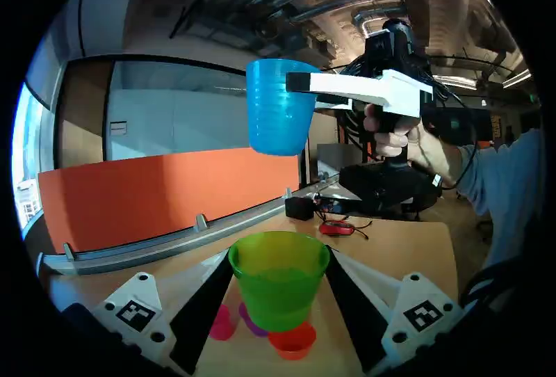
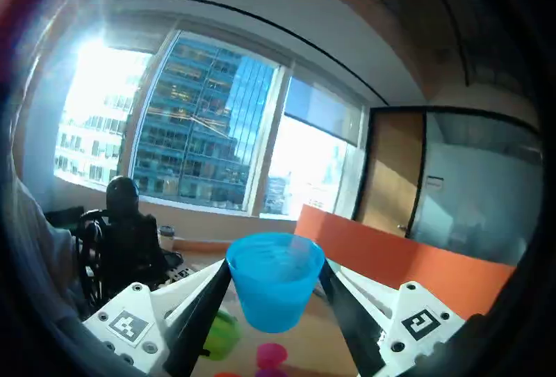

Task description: Pour water

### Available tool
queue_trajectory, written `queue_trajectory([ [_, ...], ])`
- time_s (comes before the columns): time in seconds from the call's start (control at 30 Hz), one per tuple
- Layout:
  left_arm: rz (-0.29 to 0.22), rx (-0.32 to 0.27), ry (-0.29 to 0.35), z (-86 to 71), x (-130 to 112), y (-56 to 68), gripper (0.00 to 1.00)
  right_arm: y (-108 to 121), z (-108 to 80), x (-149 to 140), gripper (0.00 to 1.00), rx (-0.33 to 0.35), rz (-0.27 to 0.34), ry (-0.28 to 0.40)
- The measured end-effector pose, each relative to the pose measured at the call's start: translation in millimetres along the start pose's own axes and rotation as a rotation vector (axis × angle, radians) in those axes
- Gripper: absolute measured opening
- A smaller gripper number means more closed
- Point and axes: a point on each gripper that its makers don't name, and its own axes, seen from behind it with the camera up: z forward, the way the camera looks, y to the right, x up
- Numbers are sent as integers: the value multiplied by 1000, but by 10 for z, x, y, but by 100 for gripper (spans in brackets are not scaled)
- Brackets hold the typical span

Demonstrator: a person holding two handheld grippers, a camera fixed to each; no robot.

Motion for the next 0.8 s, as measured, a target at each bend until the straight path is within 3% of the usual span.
queue_trajectory([
  [0.1,0,6,1,-10,5,-17,88,8,-12,1,91,4,34,-2],
  [0.27,3,21,0,-36,0,-72,89,37,-59,-33,91,-10,25,-11],
  [0.8,4,118,-17,-252,-94,-465,88,355,-473,-470,91,-112,34,-76],
])
